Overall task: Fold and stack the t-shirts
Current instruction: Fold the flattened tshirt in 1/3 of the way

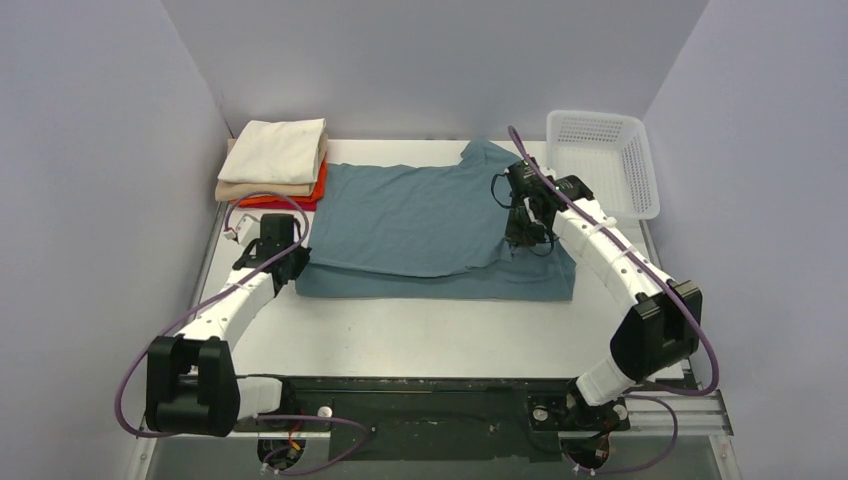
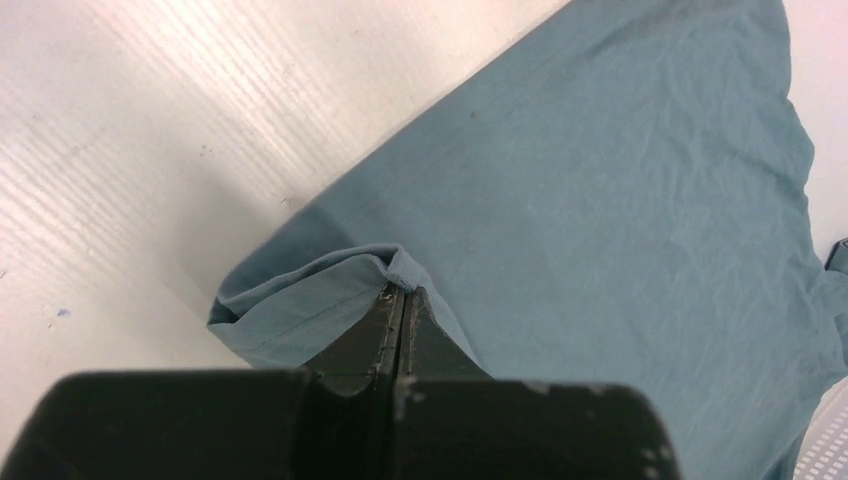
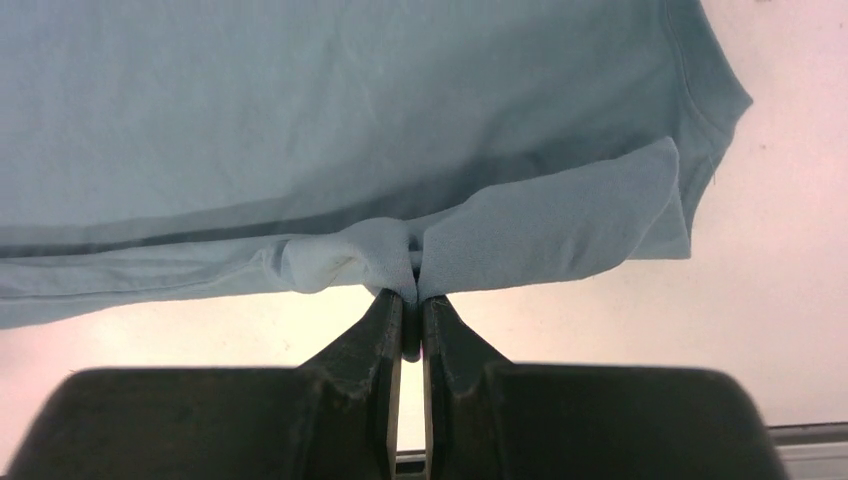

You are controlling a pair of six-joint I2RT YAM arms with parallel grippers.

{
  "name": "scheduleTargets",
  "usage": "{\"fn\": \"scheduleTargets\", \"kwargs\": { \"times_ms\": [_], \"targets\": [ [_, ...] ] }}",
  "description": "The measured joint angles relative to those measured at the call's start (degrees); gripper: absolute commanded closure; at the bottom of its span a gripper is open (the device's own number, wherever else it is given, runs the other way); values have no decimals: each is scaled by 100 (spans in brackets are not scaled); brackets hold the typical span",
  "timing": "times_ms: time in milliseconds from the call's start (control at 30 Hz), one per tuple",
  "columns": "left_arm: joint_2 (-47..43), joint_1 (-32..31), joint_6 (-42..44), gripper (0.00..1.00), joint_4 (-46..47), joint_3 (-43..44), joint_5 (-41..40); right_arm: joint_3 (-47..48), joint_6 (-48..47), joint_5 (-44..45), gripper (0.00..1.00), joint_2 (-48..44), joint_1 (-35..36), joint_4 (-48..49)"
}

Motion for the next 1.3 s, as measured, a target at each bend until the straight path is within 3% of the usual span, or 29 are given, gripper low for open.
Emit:
{"fn": "scheduleTargets", "kwargs": {
  "times_ms": [333,400,433,467,500,533,567,600,633,667,733,833,1100,1300],
  "targets": [
    [933,85,144,98,313,697,-101,876,-289,-190,100,960,-334,81],
    [1189,107,177,78,334,835,-92,1152,-319,-181,98,1257,-376,79],
    [1307,118,203,58,332,892,-90,1261,-337,-181,97,1379,-396,87],
    [1438,140,221,50,332,949,-76,1445,-356,-166,94,1582,-415,61],
    [1537,155,267,36,321,1008,-70,1615,-374,-144,89,1751,-417,39],
    [1674,188,295,28,297,1106,-46,1899,-415,-87,77,2026,-422,4],
    [1827,225,323,21,260,1263,-24,2153,-446,-26,72,2273,-442,13],
    [1928,262,385,19,234,1386,0,2363,-446,31,57,2492,-450,22],
    [2035,299,428,18,155,1565,26,2675,-494,120,49,2761,-457,-9],
    [2118,334,474,17,85,1746,39,2953,-511,199,30,3010,-463,0],
    [2168,374,555,16,-37,2059,79,3296,-529,354,13,3320,-481,50],
    [2065,385,730,15,-90,2260,216,3051,-564,501,10,3230,-481,127],
    [1436,166,1005,11,-144,1497,960,162,-328,-70,9,1174,-398,907],
    [1419,-74,1226,10,-101,855,1425,-192,-203,-686,8,1436,-256,1526]
  ]
}}
